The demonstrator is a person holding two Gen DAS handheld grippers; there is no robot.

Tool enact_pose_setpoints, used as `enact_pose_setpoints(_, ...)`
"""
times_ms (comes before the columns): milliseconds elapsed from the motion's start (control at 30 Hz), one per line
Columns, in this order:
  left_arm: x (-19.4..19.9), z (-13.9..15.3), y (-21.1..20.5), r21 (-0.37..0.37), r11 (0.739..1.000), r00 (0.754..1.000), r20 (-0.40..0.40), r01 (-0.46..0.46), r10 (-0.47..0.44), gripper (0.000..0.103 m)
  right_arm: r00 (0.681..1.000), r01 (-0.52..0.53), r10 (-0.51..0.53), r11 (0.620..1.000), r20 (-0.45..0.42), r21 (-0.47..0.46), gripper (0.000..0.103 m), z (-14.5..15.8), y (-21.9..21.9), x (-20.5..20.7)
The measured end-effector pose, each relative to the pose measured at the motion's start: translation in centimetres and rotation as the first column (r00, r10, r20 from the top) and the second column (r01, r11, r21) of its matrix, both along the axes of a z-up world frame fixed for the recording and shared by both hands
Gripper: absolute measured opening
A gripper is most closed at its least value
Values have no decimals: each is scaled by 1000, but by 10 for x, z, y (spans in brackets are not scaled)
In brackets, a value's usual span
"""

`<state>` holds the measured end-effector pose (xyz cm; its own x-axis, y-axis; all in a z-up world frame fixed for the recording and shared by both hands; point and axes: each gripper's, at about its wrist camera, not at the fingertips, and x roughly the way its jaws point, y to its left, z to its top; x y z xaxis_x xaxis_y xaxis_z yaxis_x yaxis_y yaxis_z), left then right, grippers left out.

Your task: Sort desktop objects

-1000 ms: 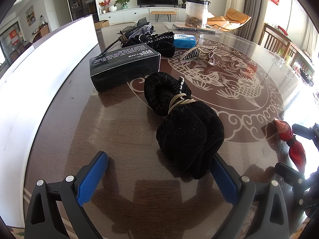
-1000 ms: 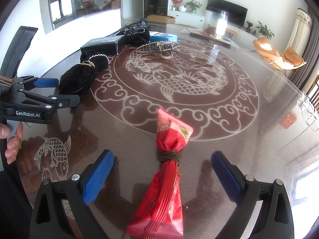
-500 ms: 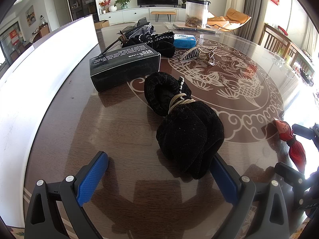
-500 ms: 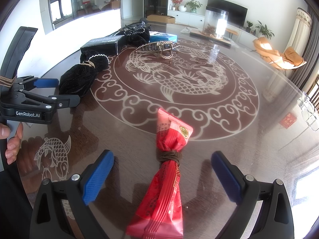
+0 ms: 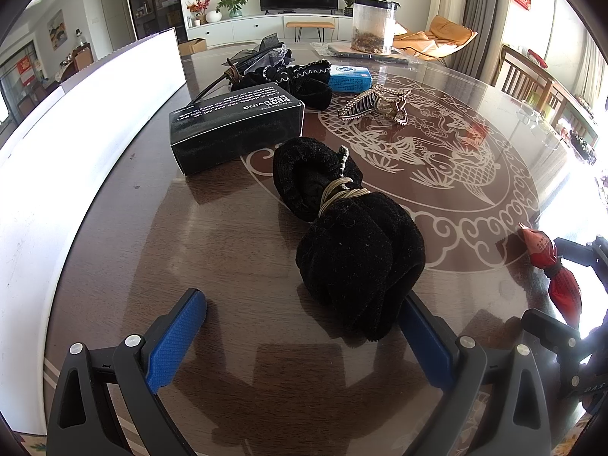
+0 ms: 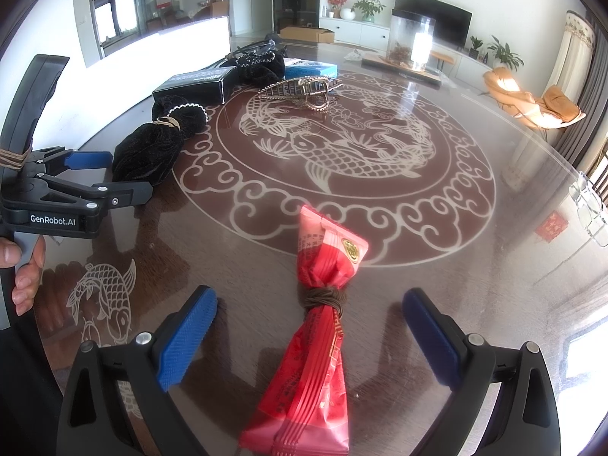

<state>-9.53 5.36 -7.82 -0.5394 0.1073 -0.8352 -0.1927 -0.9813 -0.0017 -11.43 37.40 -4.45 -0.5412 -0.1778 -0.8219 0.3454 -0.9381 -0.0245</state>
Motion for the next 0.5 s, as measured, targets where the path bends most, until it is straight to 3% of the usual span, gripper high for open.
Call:
enact_pose_setpoints(67, 3, 4, 1, 11, 1000, 1000, -22, 20, -20, 77, 1000, -6, 6, 1000, 18, -7, 98, 0, 1, -1)
enact_pose_setpoints(100, 4, 7, 1, 43, 998, 999, -31, 39, -38, 58, 1000, -12, 12, 1000, 28, 2, 97, 0, 0, -3)
enact_pose_setpoints(133, 5, 9, 0, 81, 995, 998, -33, 56, -53, 35, 999, -20, 20, 1000, 39, 3, 89, 2, -1, -4)
enact_pose_setpoints(167, 4, 10, -1, 116, 991, 997, -26, 69, -66, 21, 999, -34, 34, 999, 39, 3, 69, 5, -3, -3)
enact_pose_setpoints(200, 4, 10, -2, 150, 986, 997, -15, 78, -77, 14, 998, -51, 51, 999, 39, 4, 54, 9, -6, -3)
enact_pose_setpoints(233, 5, 11, -3, 168, 982, 996, -17, 84, -82, 14, 997, -60, 60, 998, 47, 12, 24, 11, -10, -4)
enact_pose_setpoints(267, 7, 15, -3, 176, 980, 996, -33, 90, -86, 14, 996, -69, 69, 998, 61, 5, 20, 13, -12, -5)
enact_pose_setpoints(500, 45, 58, -32, 308, 944, 986, -151, 117, -73, 12, 995, -92, 92, 995, 29, -30, 20, 42, -19, 5)
